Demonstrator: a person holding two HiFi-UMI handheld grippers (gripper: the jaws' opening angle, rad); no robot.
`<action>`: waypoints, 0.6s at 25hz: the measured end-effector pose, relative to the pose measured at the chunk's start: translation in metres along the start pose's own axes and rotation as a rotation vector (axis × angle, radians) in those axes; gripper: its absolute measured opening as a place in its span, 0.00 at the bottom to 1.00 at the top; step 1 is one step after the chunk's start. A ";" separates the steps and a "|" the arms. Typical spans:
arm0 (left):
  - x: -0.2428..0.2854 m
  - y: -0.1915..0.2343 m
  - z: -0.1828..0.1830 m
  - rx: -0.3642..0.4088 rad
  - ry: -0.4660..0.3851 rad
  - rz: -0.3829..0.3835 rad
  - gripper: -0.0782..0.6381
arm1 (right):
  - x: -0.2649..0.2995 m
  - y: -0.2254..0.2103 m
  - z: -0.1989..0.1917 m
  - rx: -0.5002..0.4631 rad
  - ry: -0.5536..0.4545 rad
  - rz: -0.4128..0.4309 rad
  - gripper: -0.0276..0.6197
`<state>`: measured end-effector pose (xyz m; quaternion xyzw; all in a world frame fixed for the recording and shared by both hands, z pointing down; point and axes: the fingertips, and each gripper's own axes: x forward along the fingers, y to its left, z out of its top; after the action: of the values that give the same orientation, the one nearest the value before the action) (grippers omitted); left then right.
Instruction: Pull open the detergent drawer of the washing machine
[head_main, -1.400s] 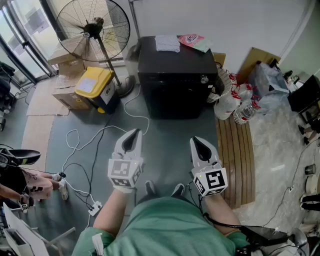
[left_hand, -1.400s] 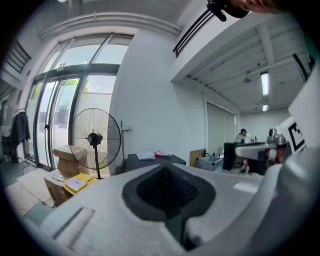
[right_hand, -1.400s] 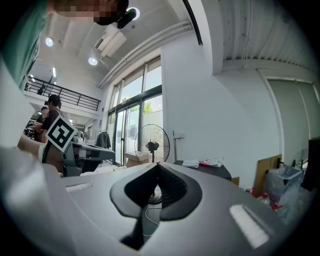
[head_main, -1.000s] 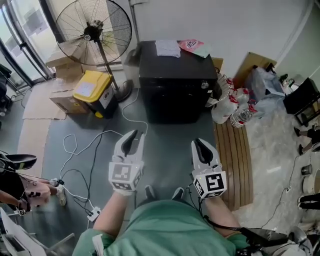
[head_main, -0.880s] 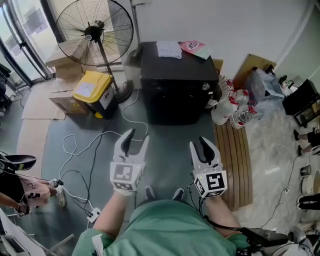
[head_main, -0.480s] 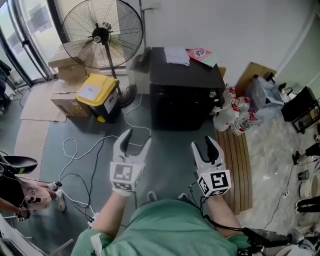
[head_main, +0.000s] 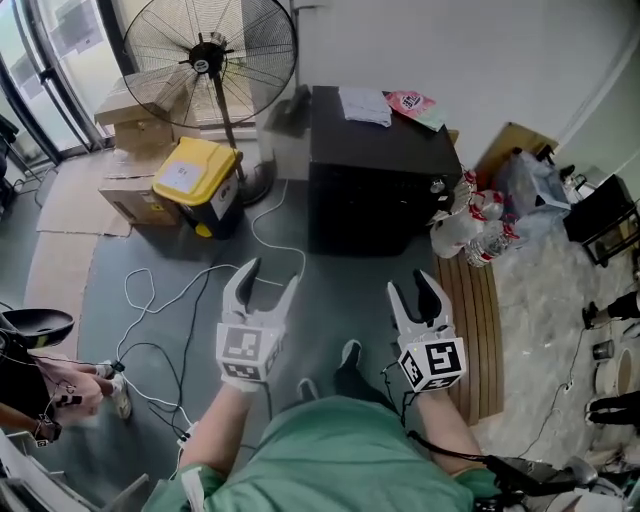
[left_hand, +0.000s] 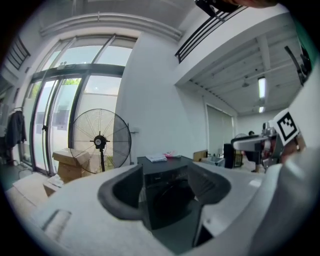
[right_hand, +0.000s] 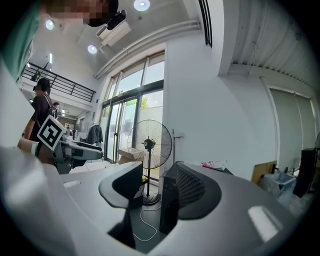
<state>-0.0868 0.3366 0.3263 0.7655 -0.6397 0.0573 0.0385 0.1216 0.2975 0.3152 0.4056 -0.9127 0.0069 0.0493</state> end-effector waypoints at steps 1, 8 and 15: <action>0.006 0.003 -0.003 -0.004 0.006 0.001 0.50 | 0.007 -0.001 -0.004 0.005 0.006 0.006 0.34; 0.061 0.012 -0.021 0.004 0.060 0.018 0.50 | 0.063 -0.031 -0.029 0.064 0.015 0.062 0.34; 0.138 0.022 -0.011 -0.006 0.088 0.045 0.49 | 0.136 -0.075 -0.032 0.117 0.004 0.147 0.34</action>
<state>-0.0848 0.1998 0.3560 0.7476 -0.6546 0.0898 0.0673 0.0896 0.1479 0.3583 0.3398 -0.9379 0.0643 0.0268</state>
